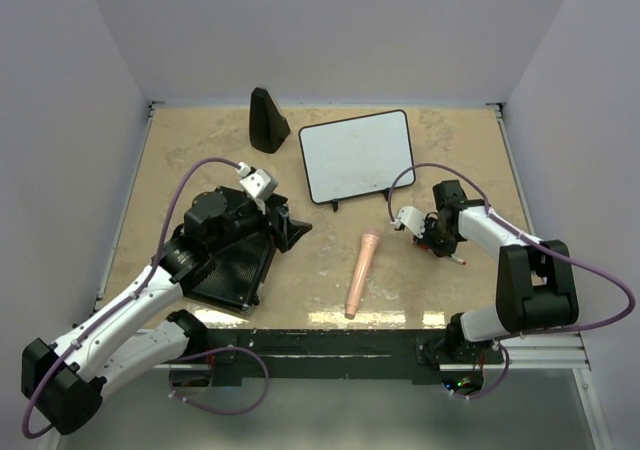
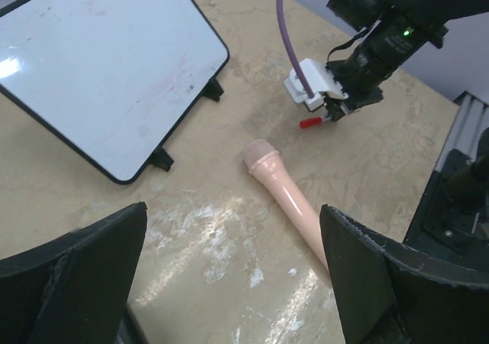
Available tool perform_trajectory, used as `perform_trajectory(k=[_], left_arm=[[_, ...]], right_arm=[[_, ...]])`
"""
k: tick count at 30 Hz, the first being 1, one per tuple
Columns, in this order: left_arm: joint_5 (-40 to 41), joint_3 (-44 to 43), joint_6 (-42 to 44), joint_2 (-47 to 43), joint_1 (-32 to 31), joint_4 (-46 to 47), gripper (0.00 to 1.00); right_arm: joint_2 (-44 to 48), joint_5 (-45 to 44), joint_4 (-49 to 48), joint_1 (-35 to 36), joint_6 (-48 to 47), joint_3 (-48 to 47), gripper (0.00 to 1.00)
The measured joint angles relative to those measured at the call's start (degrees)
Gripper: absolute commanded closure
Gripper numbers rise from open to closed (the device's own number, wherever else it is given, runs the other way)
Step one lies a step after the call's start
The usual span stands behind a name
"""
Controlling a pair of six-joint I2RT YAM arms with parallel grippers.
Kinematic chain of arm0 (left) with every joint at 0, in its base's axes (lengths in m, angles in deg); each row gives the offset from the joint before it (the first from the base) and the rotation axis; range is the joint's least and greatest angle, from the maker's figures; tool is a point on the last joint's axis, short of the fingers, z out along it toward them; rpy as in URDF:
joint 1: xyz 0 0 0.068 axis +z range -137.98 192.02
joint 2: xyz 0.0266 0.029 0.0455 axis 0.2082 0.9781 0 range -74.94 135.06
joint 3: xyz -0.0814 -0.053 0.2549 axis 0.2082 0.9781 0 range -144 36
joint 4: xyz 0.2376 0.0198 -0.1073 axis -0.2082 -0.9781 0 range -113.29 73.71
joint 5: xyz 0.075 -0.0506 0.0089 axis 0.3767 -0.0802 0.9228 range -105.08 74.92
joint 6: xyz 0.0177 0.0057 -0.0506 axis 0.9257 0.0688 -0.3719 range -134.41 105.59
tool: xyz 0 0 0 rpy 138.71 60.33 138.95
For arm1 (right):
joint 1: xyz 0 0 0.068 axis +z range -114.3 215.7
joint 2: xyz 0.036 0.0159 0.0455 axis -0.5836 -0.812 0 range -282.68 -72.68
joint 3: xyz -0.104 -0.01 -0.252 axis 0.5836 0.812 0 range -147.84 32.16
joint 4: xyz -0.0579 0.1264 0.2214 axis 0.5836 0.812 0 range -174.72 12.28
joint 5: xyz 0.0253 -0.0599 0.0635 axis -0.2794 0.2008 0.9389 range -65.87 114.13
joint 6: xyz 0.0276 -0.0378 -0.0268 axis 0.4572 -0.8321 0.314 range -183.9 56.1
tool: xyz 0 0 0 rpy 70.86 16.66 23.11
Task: Write a sentence on the whiteboard
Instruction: Open the whiteboard marker at the center of the board.
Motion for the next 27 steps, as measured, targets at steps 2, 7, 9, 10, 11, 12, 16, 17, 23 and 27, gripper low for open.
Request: perform_trajectory(k=[2, 7, 9, 10, 11, 12, 16, 17, 23, 27], left_arm=[[-1.9, 1.05, -2.05, 0.5, 0.0, 3.32, 0.0], [-7.8, 8.48, -12.66, 4.92, -0.02, 19.71, 0.0], [-9.7, 12.28, -19.17, 9.49, -0.26, 27.87, 0.0], [-9.97, 13.33, -21.46, 11.63, -0.66, 30.32, 0.01], [-9.94, 14.05, -24.02, 14.4, -1.4, 32.92, 0.02], [-9.73, 14.14, -26.05, 17.29, -2.49, 34.69, 0.02], [-8.22, 11.08, -30.99, 27.65, -8.28, 39.28, 0.07], [-7.98, 9.38, -31.91, 30.21, -9.46, 40.19, 0.09], [-7.39, -1.33, -37.33, 44.48, -12.15, 45.64, 0.15], [-6.73, -5.92, -39.52, 50.07, -12.83, 46.56, 0.19]], right_arm=[[0.11, 0.31, 0.2, -0.15, -0.7, 0.0, 1.0], [0.85, 1.92, 0.7, -0.72, -1.75, -0.07, 1.0], [1.51, 3.5, 2.01, -1.01, -1.81, -0.22, 1.0], [1.95, 4.37, 2.84, -1.03, -1.86, -0.39, 1.0], [2.58, 5.49, 4.04, -1.05, -2.01, -0.83, 1.0], [3.3, 6.67, 5.25, -1.05, -2.19, -1.62, 1.0], [7.04, 12.46, 8.7, -1.05, -3.15, -6.03, 1.0], [7.85, 13.86, 9.31, -1.03, -3.34, -7.1, 1.0], [9.55, 23.3, 13.25, 0.15, -4.13, -12.39, 1.0], [9.51, 27.15, 14.71, 1.92, -4.11, -12.79, 1.0]])
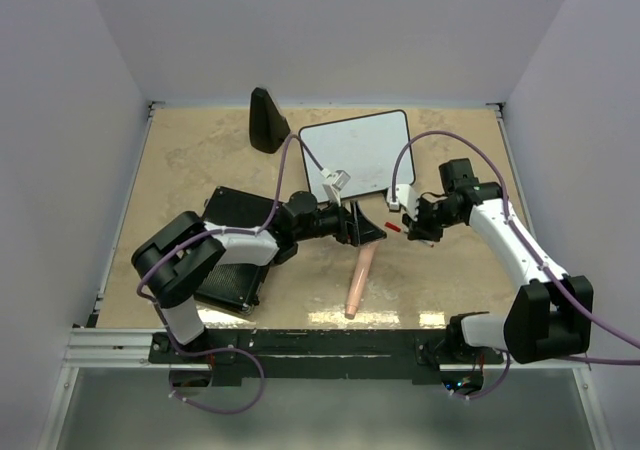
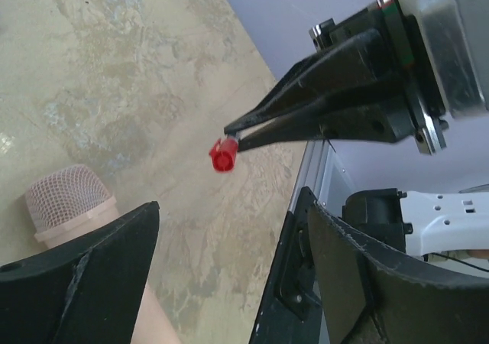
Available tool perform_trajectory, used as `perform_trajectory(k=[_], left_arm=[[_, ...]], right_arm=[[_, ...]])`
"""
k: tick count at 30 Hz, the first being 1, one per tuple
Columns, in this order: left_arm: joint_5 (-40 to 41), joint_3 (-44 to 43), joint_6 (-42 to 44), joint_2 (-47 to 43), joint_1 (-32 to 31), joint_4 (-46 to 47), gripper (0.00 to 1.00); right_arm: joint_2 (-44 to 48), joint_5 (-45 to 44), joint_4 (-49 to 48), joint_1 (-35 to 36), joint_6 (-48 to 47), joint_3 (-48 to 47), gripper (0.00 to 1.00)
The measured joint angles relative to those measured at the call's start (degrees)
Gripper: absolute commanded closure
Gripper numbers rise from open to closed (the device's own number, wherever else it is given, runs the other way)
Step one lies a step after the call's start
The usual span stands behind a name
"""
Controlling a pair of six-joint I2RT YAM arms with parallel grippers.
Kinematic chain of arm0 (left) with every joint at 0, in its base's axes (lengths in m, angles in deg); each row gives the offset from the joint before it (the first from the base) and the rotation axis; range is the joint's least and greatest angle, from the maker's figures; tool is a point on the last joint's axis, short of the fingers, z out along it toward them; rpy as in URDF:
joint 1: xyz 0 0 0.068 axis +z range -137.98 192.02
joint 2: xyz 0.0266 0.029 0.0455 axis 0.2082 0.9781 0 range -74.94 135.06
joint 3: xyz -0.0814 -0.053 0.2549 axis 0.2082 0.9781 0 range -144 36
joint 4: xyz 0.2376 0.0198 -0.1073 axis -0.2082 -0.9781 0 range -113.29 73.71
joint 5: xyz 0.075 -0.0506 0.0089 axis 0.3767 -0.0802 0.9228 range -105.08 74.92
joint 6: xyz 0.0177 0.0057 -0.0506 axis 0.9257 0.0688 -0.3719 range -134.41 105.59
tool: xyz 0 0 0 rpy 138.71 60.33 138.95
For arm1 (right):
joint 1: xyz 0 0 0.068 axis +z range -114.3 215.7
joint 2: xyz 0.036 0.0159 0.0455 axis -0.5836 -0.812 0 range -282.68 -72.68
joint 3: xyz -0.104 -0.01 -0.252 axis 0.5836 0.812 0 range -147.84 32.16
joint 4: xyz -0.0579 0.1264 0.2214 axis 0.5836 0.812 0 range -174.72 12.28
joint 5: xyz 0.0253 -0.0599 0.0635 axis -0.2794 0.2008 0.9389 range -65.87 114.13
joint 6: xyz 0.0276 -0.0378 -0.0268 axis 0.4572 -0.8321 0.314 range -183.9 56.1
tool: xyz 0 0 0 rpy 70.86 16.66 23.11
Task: Write a sentence on the whiteboard
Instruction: Open the whiteboard marker at the center of the board.
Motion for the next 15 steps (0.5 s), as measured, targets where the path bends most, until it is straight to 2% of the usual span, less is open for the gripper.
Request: perform_trajectory(k=[15], left_arm=[[0.87, -6.88, -0.83, 5.22, -0.81, -2.19, 0.55]], right_arm=[[-0.55, 4.57, 0.39, 3.48, 2.25, -0.55, 1.0]])
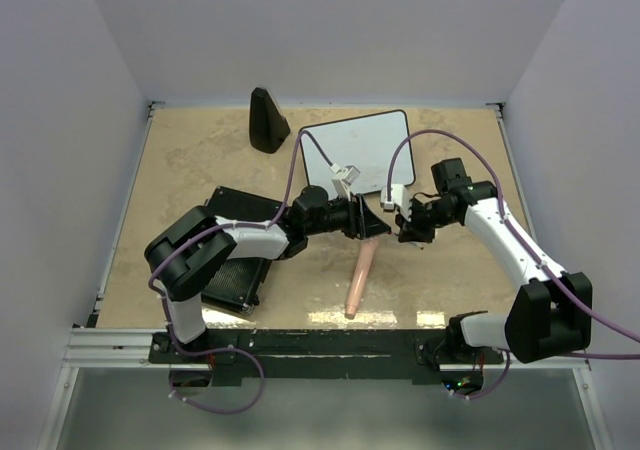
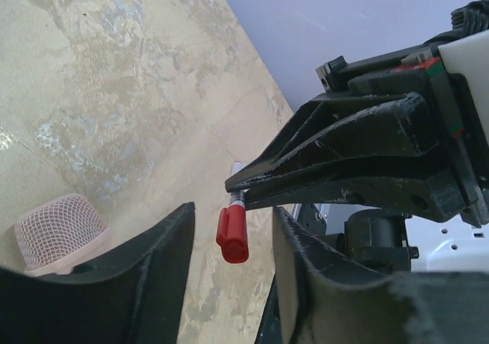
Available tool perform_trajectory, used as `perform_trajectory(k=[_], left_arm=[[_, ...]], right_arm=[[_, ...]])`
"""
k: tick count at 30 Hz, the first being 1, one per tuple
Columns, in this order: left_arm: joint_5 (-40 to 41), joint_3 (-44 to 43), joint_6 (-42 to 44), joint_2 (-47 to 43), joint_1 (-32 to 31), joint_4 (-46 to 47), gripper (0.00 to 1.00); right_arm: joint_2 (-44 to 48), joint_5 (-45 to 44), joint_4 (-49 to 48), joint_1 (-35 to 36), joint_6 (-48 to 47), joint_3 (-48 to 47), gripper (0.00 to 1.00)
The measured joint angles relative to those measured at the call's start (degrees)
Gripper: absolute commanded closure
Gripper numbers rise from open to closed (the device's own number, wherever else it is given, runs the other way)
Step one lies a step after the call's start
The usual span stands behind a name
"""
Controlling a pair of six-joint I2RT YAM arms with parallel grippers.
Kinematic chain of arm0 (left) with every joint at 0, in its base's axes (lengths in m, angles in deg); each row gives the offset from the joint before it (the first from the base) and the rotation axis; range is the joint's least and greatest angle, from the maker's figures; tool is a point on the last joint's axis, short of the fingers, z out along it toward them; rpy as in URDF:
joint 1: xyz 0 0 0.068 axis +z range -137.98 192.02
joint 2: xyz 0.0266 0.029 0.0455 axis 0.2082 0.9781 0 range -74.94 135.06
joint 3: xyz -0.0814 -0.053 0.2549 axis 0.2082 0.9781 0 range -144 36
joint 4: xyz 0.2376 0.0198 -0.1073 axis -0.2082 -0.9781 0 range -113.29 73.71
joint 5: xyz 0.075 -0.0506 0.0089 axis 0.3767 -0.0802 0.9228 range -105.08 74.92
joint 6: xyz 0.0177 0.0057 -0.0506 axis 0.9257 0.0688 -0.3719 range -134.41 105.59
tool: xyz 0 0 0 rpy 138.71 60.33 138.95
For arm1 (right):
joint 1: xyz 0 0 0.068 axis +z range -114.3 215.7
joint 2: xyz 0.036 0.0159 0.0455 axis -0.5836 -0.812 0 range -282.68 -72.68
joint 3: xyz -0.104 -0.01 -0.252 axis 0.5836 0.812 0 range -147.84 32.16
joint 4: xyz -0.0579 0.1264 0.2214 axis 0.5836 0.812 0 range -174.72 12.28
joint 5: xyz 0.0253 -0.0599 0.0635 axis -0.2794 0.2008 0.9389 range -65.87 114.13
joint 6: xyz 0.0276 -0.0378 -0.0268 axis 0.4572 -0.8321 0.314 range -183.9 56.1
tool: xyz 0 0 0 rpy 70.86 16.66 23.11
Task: Write a sentence on the whiteboard
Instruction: Open the whiteboard marker at the center of the board.
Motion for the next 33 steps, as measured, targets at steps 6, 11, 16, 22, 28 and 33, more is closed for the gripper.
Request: perform_trajectory(k=[6, 11, 16, 22, 28, 33], left_arm=[[-1.07, -0.35, 1.05, 0.0, -0.02, -1.27, 0.73], [-1.31, -0.42, 1.9, 0.0, 0.0, -2.08, 1.0], [-1.36, -0.44, 2.51, 0.0, 0.02, -1.95, 1.0], [1.11, 8.11, 1.27, -6.01, 0.92, 2.62, 1.0], [7.69, 22.08, -2.4, -20.15, 3.69, 12.02, 1.0], [12.28, 28.17, -5.66, -28.7, 4.26, 19.21, 1.0]], right_arm=[[-0.2, 0.0, -1.09, 0.15, 1.46, -0.02, 1.0], [-0.28, -0.26, -1.46, 0.68, 2.47, -0.02, 1.0], [-0.28, -0.42, -1.55, 0.85, 3.5, -0.02, 0.55], [1.03, 1.73, -0.83, -0.22, 5.16, -2.6, 0.31], [4.76, 12.09, -1.36, -3.23, 9.09, -10.78, 0.3], [4.7, 25.64, -4.72, -3.08, 18.12, -11.69, 0.25]])
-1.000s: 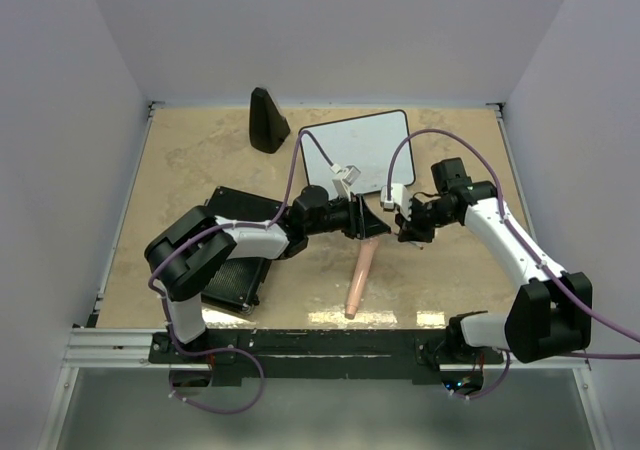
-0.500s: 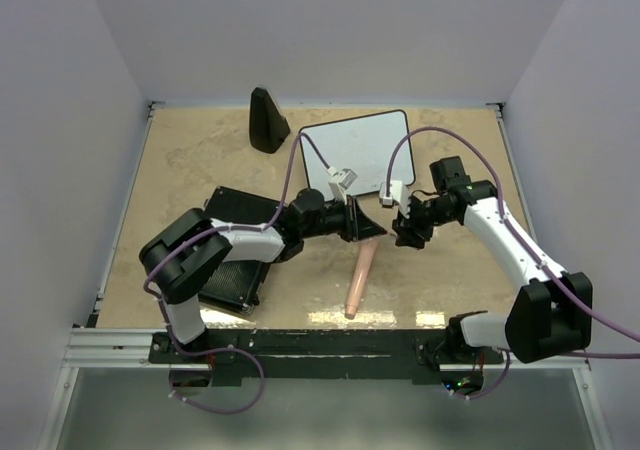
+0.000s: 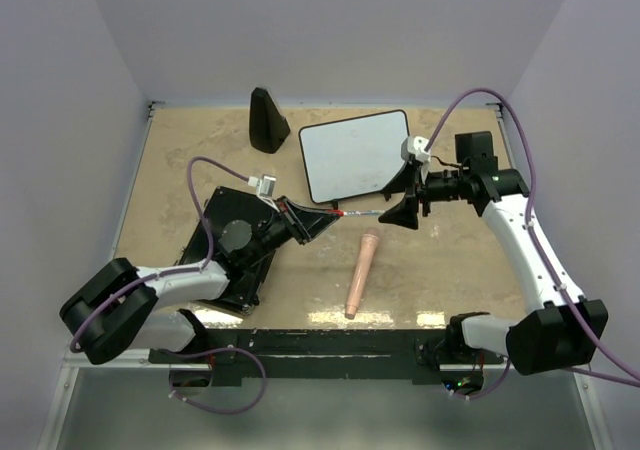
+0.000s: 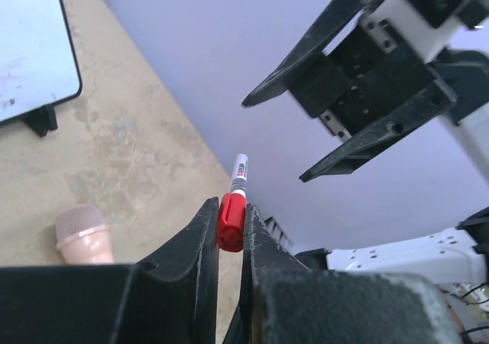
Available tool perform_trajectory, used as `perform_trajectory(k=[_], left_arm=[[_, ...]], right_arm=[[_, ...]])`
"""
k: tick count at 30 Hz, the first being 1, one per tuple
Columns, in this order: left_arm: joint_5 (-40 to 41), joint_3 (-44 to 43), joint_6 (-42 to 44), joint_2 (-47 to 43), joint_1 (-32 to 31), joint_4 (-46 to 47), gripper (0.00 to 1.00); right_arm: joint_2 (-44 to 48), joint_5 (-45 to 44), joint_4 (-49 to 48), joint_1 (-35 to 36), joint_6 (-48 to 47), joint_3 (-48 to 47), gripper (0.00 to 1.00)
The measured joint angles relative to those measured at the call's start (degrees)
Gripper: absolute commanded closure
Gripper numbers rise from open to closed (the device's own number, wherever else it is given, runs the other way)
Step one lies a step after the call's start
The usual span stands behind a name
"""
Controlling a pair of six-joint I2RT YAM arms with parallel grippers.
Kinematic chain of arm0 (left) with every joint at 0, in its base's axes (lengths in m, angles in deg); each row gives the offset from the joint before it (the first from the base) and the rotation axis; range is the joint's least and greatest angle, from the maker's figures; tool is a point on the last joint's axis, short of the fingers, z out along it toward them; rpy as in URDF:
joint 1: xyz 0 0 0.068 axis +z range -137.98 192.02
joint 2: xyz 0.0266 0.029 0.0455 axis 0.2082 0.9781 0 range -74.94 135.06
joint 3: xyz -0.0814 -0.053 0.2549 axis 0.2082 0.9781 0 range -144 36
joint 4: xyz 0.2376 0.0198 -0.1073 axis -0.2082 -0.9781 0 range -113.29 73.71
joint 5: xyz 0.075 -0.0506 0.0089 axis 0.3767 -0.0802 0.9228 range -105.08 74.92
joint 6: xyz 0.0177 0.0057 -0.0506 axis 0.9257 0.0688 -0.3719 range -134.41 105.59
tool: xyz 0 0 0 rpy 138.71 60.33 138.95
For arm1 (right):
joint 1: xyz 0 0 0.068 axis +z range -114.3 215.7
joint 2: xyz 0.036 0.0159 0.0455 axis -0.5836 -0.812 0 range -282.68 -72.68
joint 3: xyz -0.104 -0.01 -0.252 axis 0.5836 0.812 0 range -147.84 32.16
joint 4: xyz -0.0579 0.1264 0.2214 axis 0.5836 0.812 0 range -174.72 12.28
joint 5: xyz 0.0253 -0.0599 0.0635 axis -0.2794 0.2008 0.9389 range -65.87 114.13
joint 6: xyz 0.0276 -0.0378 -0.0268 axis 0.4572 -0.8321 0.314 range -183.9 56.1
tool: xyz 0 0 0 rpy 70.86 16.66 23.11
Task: Write a sentence on the whiteboard
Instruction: Open the whiteboard marker at the center of the board.
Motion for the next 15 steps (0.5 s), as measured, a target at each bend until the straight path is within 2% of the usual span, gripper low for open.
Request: perform_trajectory(k=[6, 15], left_arm=[[2.14, 1.27, -2.03, -2.19, 0.0, 5.05, 1.0], [1.81, 0.85, -3.89, 2.51, 0.0, 9.42, 1.0]], right_arm=[[-5.44, 12.94, -6.86, 0.57, 13.7, 0.48, 0.27], [-7.15, 18.99, -16.06, 2.75, 27.12, 4.68, 0.33]])
